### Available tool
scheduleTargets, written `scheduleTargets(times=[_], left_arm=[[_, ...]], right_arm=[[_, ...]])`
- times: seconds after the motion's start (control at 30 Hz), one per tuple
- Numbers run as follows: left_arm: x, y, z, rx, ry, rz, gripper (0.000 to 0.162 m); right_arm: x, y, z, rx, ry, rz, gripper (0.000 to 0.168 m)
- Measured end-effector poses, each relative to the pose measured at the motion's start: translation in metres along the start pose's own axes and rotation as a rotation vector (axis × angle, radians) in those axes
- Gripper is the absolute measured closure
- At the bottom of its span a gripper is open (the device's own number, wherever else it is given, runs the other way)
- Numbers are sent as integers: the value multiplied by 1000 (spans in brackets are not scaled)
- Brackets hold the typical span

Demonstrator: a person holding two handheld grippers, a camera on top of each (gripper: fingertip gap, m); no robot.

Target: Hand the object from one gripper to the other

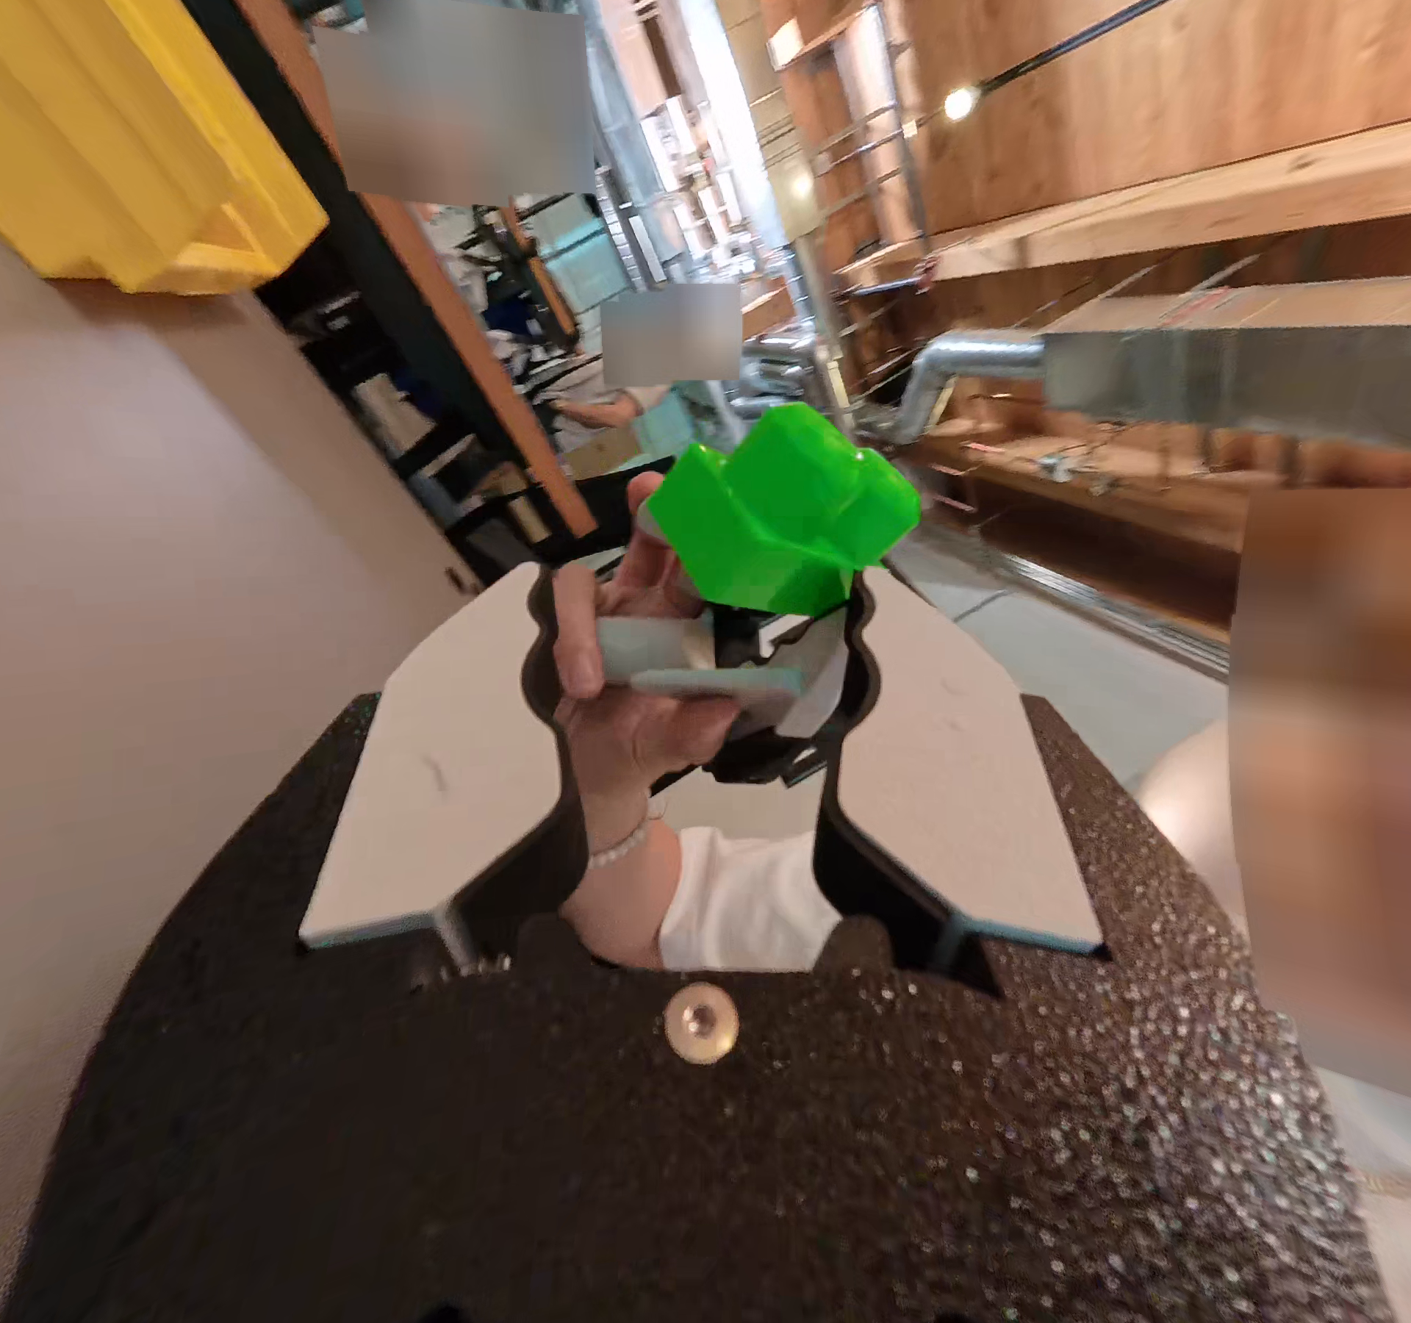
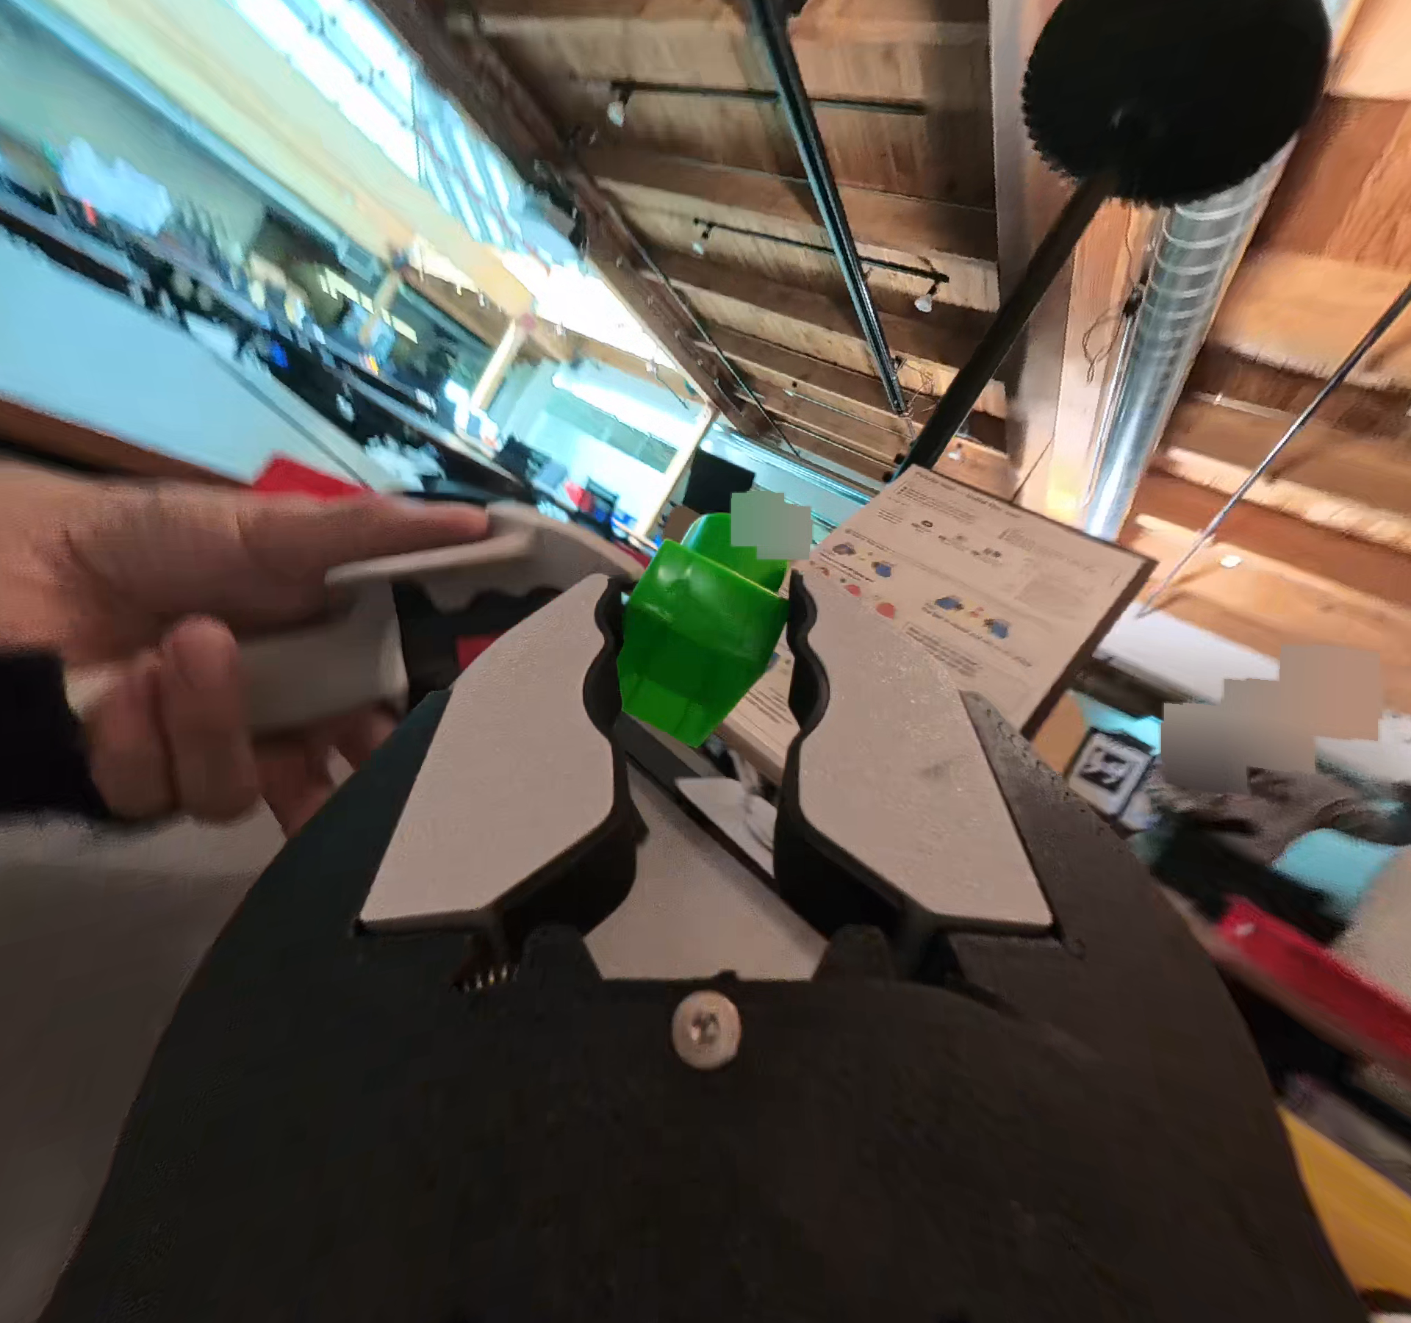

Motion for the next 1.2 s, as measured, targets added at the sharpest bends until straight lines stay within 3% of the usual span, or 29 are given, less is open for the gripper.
scheduleTargets(times=[0.17,0.33,0.6,0.77,0.87,1.03,1.2], left_arm=[[5,5,-11,-84,256,-192,114],[1,9,-11,-130,260,-335,124],[-10,5,6,-161,-25,-708,126],[-26,5,23,-41,-327,-1097,125],[-29,9,28,90,-492,-1320,125],[-28,16,28,177,-524,-1455,125],[-27,20,22,164,-484,-1491,127]], right_arm=[[-7,-2,0,-116,-124,-392,127],[-5,4,-3,-131,-190,-521,127],[-16,8,-7,-40,-317,-606,126],[-38,17,-12,102,-518,-1017,102],[-34,24,-16,175,-781,-1296,105],[-26,38,-17,287,-828,-1334,129],[-25,44,-15,353,-887,-1310,115]])
Point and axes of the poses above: each gripper's, where its closed fingertips meet, z back along the fingers, y out of its underside, x = y × z across the jaws, the point moved 10 cm from there along z, back along the fingers, and after that the axes turned 12 degrees about x, right-handed, at the moved point
